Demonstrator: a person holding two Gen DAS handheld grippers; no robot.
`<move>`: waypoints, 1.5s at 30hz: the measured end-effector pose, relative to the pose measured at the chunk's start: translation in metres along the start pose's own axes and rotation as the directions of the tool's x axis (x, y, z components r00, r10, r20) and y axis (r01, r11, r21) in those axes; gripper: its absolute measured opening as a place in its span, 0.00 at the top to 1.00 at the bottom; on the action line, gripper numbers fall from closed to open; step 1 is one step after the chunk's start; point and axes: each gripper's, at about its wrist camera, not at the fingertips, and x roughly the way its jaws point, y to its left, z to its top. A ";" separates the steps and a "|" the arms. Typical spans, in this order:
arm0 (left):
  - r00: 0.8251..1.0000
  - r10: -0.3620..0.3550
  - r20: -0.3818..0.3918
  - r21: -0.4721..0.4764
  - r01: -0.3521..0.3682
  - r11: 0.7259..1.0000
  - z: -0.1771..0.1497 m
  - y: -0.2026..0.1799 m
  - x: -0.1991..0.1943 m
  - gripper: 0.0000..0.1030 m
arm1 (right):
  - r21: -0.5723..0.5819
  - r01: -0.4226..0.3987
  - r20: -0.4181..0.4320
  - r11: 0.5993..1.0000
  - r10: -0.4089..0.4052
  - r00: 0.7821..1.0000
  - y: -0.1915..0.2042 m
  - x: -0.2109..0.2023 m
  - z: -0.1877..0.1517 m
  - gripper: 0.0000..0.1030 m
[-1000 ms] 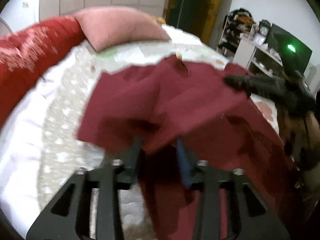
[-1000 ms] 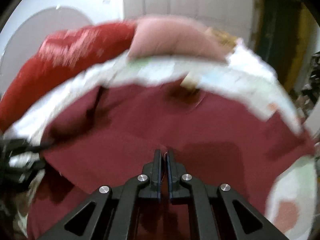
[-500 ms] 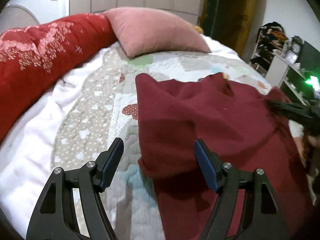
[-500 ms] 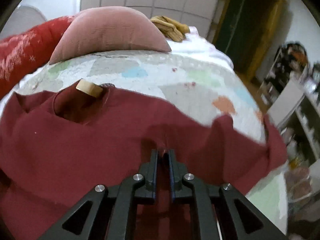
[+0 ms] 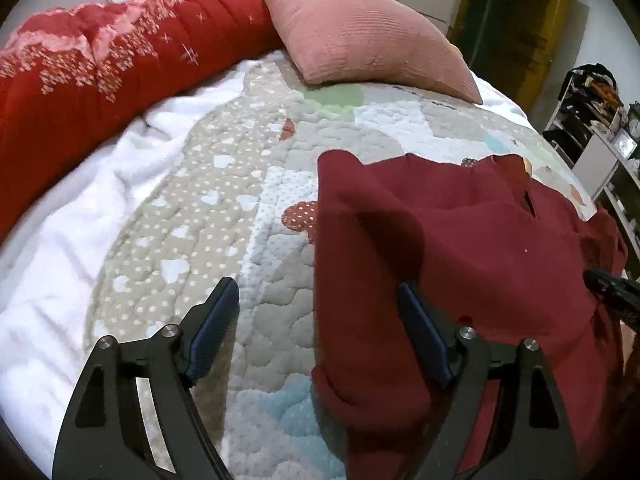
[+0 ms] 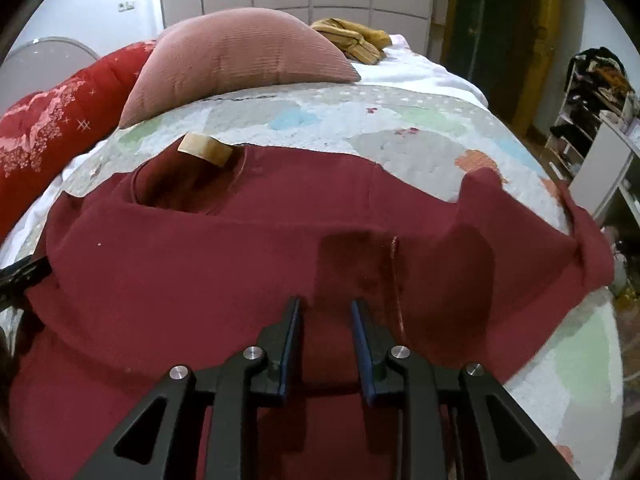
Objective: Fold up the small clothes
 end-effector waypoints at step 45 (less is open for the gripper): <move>0.997 -0.078 0.015 0.127 0.076 0.989 -0.027 -0.081 -0.050 0.20 | 0.638 0.126 0.005 0.760 -0.167 0.986 -0.292 -0.105 -0.101 0.61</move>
